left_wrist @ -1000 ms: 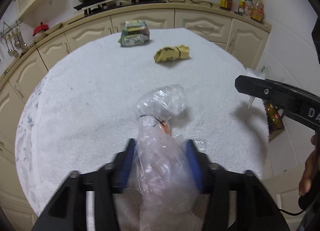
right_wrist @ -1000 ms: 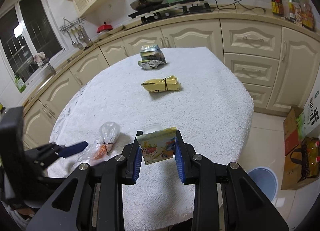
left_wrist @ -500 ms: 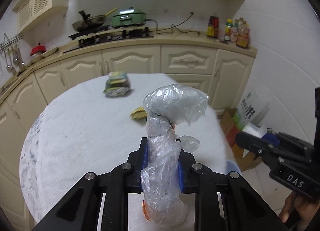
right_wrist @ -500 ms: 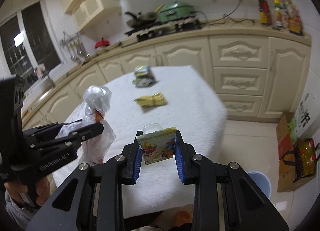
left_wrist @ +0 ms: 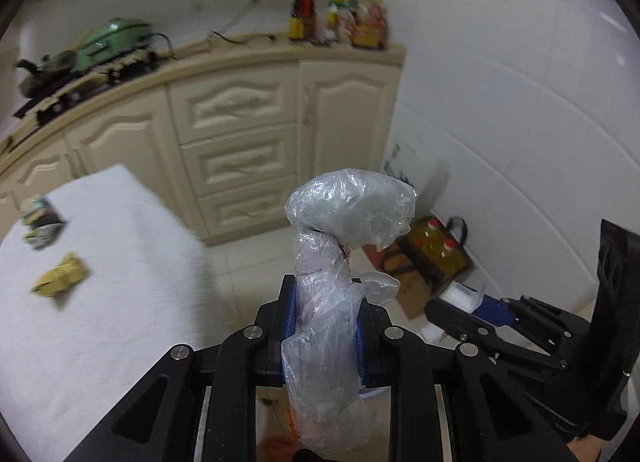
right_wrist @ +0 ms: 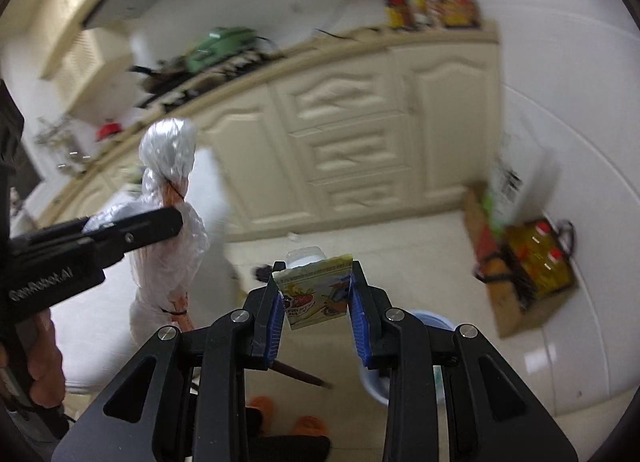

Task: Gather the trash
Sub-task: 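Carry the plastic bag and juice box over the blue bin and release both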

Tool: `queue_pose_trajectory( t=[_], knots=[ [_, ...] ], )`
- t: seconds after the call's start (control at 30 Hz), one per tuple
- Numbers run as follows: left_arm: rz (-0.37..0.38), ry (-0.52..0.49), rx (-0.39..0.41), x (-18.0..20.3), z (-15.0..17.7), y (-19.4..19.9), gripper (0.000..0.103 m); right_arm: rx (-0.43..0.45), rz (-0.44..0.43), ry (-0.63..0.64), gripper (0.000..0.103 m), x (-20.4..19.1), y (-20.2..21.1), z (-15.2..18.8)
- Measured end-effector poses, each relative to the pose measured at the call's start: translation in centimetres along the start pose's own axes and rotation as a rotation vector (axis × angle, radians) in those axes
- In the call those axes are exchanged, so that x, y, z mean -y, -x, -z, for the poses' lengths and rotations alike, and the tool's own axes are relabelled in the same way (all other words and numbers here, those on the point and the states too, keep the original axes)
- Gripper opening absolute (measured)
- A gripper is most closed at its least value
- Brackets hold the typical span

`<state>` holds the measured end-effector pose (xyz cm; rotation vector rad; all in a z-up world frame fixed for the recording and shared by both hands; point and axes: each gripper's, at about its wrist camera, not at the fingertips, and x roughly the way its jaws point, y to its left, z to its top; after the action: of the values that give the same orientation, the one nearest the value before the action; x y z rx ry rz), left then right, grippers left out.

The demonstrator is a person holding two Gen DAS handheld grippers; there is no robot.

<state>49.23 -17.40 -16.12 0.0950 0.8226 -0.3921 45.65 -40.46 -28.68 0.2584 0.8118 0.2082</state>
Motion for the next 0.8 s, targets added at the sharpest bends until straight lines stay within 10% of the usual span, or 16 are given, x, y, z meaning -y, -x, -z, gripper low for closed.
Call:
queue_pose_trajectory(
  t=[0.33,0.6,0.8],
  knots=[
    [0.051,-0.084,-0.186,4.4,-1.8,-14.5,0.021,-0.143,0.078,-0.140,0.029,9.1,-7.6,3.8],
    [0.028,-0.086,-0.250,5.3,-2.7,-22.1,0.061,-0.213,0.096,-0.197,0.029,12.1,-11.2,6.0],
    [-0.031,-0.089,-0.276,6.6,-1.6,-24.8,0.062,-0.243,0.095,-0.214,0.030,12.4,-12.8,6.8]
  ],
)
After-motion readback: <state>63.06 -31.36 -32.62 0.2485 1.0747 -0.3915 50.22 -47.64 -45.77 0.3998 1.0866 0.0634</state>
